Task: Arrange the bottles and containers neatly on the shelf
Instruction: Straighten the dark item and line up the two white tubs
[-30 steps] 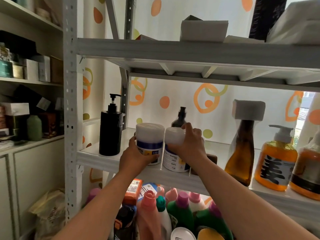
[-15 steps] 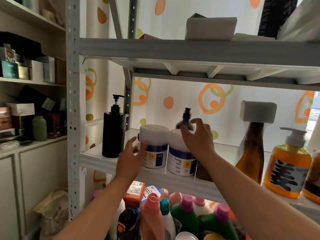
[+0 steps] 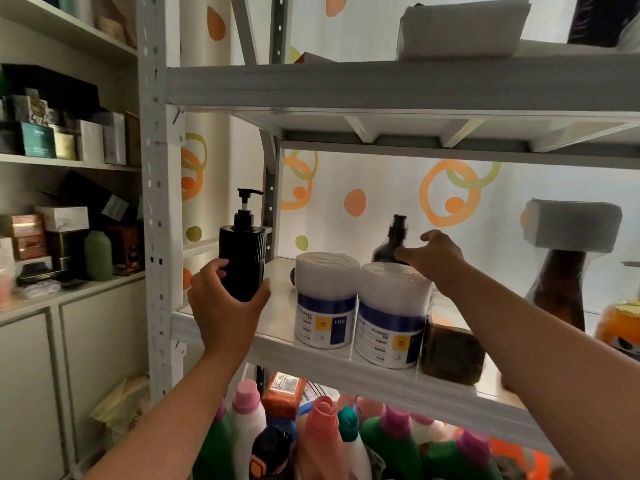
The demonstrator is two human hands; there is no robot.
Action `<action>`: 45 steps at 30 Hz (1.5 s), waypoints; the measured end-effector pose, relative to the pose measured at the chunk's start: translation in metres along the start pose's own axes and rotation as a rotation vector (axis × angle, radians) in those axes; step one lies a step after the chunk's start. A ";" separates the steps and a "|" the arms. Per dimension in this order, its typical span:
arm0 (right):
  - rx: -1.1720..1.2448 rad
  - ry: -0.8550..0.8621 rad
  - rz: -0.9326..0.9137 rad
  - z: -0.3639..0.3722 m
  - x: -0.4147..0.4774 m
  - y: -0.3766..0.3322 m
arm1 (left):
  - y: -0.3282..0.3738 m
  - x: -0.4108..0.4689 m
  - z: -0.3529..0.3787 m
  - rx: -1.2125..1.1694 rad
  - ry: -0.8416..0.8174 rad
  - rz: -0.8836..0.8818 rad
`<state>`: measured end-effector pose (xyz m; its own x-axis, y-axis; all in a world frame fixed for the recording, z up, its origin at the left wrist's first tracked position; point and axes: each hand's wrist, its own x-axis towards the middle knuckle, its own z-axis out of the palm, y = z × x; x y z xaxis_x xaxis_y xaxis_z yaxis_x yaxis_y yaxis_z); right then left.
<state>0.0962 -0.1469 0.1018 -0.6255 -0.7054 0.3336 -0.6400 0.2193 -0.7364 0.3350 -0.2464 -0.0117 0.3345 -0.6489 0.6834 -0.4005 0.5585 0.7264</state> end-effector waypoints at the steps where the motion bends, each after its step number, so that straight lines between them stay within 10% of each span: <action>1: 0.009 -0.033 0.018 0.000 0.004 0.001 | 0.000 0.000 0.002 0.039 -0.016 0.014; 11: 0.032 -0.232 0.072 0.004 0.032 0.006 | -0.035 0.017 0.007 0.087 -0.277 -0.054; 26: -0.008 -0.289 0.089 0.011 0.041 0.003 | -0.051 0.038 -0.004 0.127 -0.199 -0.058; 34: -0.023 -0.202 0.050 0.012 0.034 0.005 | -0.011 0.010 0.002 0.125 -0.003 0.250; 45: -0.030 0.081 -0.215 -0.010 0.015 -0.020 | 0.091 0.005 0.022 -0.282 -0.364 0.176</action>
<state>0.0948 -0.1548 0.1276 -0.5065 -0.6815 0.5281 -0.7745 0.0904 -0.6261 0.2818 -0.2100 0.0562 -0.0576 -0.6428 0.7639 -0.1604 0.7612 0.6284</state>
